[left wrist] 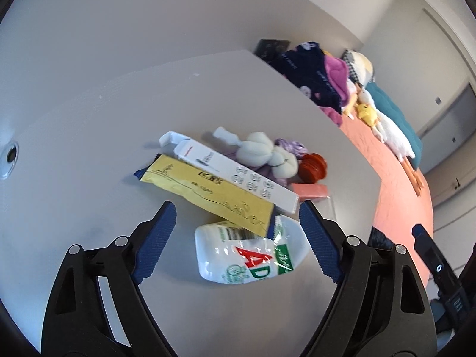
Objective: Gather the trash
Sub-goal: 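Move both open tools back over the table items, then grasp the clear plastic cup with the right tool while the left tool grasps the yellow wrapper, then lift the plastic cup and yellow wrapper and carry both toward the black bag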
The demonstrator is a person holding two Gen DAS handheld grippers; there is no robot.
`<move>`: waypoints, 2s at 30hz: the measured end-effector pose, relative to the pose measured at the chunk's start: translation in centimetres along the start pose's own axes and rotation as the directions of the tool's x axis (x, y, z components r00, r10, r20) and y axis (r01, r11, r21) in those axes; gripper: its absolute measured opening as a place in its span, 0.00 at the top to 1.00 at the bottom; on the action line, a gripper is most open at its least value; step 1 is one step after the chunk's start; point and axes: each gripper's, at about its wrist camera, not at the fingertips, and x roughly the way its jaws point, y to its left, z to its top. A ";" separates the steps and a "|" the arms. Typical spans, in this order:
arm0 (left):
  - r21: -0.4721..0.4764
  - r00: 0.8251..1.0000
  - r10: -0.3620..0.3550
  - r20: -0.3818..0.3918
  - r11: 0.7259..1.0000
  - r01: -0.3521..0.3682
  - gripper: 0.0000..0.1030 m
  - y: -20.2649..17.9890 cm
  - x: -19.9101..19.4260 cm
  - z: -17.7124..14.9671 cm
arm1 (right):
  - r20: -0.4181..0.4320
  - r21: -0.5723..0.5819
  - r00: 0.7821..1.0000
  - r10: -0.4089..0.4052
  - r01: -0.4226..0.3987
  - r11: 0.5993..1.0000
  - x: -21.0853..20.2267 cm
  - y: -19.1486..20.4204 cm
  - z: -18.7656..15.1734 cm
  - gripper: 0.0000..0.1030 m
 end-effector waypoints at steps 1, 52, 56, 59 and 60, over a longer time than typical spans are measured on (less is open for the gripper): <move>-0.016 1.000 0.012 -0.008 1.000 -0.012 0.21 0.3 0.4 0.2 | -0.012 -0.005 1.000 0.001 -0.001 1.000 0.6 0.2 0.0 0.22; -0.306 0.999 0.004 -0.049 0.952 -0.019 0.89 5.0 1.6 1.7 | -0.188 0.004 0.980 0.065 -0.066 0.998 8.4 0.7 0.6 0.60; -0.283 1.000 -0.020 -0.016 0.959 0.015 0.89 4.4 -0.3 1.8 | -0.150 0.010 0.986 0.068 -0.068 0.998 6.4 0.8 1.3 0.60; -0.249 0.999 -0.042 0.009 0.968 0.043 0.89 3.4 -1.7 1.9 | -0.109 0.021 0.992 0.069 -0.067 0.998 4.1 0.7 1.9 0.60; -0.237 0.999 -0.052 0.014 0.970 0.054 0.89 3.1 -2.0 1.9 | -0.099 0.024 0.993 0.069 -0.067 0.997 3.6 0.6 2.1 0.60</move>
